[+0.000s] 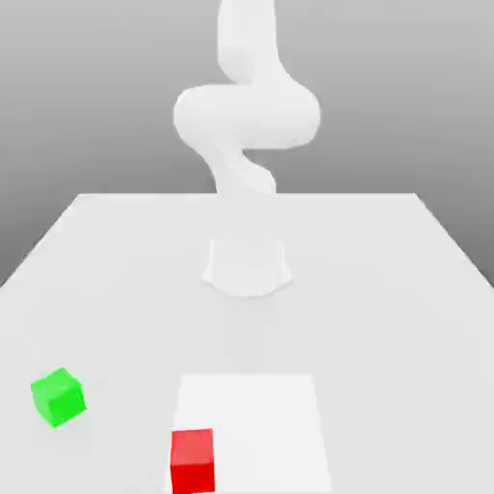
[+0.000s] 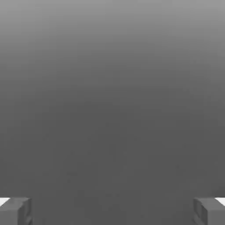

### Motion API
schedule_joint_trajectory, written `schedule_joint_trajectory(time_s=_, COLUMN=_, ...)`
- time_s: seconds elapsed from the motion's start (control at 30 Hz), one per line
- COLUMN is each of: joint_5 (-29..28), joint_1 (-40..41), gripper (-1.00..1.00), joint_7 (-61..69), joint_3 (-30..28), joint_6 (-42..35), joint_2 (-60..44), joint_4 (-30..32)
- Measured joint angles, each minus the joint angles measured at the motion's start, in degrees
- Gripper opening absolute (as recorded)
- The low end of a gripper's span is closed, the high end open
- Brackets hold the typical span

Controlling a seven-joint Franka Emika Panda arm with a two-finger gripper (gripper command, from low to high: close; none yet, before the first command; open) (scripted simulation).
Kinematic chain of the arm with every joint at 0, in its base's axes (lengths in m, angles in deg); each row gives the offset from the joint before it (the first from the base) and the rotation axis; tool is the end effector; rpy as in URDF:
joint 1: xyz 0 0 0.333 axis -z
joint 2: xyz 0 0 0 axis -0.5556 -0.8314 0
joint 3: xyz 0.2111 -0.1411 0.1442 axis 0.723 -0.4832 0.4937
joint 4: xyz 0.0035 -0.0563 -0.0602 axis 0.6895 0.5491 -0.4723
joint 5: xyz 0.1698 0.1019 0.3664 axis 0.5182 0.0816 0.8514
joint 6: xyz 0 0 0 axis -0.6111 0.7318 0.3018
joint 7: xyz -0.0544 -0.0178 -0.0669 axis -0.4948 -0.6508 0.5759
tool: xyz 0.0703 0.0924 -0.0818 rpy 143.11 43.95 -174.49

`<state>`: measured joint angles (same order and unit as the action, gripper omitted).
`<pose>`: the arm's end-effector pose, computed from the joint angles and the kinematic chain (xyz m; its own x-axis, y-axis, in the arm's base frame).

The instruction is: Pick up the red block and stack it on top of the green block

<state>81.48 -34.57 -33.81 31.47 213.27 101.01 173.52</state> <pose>0.4437 -0.0064 0.6290 0.5332 -0.7123 0.4565 -0.5230 -0.7016 -0.4839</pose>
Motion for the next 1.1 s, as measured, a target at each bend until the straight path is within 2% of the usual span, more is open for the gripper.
schedule_joint_trajectory(time_s=0.5, joint_5=5.1, joint_1=-2.5, gripper=0.00, joint_7=10.9, joint_3=-6.0, joint_6=11.4, joint_2=-31.6, joint_4=4.9)
schedule_joint_trajectory(time_s=0.83, joint_5=4.0, joint_1=-1.1, gripper=0.00, joint_7=14.8, joint_3=-7.2, joint_6=19.4, joint_2=-51.9, joint_4=8.1)
schedule_joint_trajectory(time_s=0.97, joint_5=5.9, joint_1=0.2, gripper=0.00, joint_7=16.5, joint_3=-5.8, joint_6=25.6, joint_2=-60.2, joint_4=7.3)
schedule_joint_trajectory(time_s=1.0, joint_5=6.6, joint_1=0.7, gripper=-1.00, joint_7=17.0, joint_3=-5.1, joint_6=27.3, joint_2=-62.2, joint_4=6.9)
schedule_joint_trajectory(time_s=1.1, joint_5=6.5, joint_1=0.7, gripper=-1.00, joint_7=17.0, joint_3=-5.1, joint_6=27.3, joint_2=-62.2, joint_4=6.9)
